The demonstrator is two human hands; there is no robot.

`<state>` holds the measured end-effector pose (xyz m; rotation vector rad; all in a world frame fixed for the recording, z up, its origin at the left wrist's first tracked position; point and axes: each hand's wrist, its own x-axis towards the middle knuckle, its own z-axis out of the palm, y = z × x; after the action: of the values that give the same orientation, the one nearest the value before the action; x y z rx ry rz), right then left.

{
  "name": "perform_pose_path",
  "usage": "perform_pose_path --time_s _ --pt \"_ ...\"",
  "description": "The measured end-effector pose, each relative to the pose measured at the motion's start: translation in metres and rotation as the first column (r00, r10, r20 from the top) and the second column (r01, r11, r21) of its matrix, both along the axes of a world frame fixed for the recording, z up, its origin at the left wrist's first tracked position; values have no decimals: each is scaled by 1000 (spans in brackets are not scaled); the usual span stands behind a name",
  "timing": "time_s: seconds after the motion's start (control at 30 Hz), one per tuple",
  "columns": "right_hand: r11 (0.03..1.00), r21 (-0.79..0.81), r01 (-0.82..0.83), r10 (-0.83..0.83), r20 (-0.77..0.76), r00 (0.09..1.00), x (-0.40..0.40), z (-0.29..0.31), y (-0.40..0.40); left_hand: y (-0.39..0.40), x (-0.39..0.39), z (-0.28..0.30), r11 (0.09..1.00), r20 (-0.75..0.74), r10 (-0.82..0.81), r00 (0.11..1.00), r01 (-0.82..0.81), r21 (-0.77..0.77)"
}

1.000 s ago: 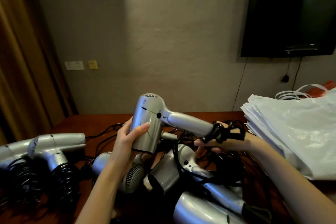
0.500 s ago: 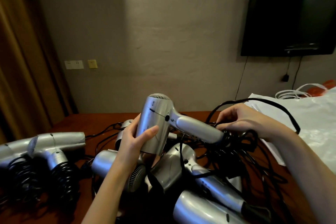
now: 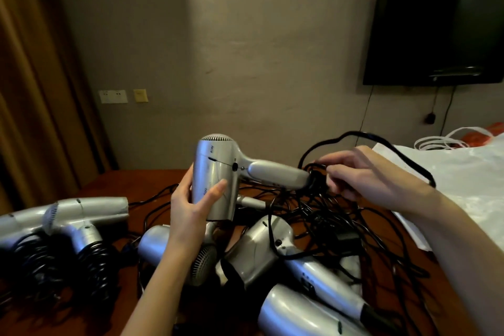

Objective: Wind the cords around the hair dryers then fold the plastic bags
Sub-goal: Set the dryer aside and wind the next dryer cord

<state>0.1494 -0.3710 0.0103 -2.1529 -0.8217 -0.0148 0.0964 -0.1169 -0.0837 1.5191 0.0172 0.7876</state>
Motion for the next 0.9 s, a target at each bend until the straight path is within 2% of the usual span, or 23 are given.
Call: perform_pose_path --time_s 0.1,0.17,0.33,0.47,0.53,0.6,0.77,0.9 --pt "965 261 -21 114 -344 932 -4 -4 7 -1 1 -2 998 5 40 999 -40 -49" --pt "942 333 -34 186 -438 880 -5 -5 6 -1 2 -1 996 9 62 998 -61 -71" --pt "903 423 -75 287 -465 838 2 -9 1 3 3 -2 983 6 115 993 -113 -145" --pt "785 619 -31 486 -583 651 10 -14 2 3 4 -2 972 20 140 990 -134 -192" --pt "754 656 21 516 -612 599 13 -21 8 1 4 -1 974 27 147 989 -140 -178" --pt "729 682 55 531 -615 583 14 -26 13 -2 4 0 976 41 144 989 -135 -170" --pt "695 714 84 523 -583 622 11 -27 17 -1 3 0 971 53 134 990 -121 -205" --pt "637 767 78 631 -577 519 14 -33 18 2 3 -1 963 41 128 991 -114 -246"
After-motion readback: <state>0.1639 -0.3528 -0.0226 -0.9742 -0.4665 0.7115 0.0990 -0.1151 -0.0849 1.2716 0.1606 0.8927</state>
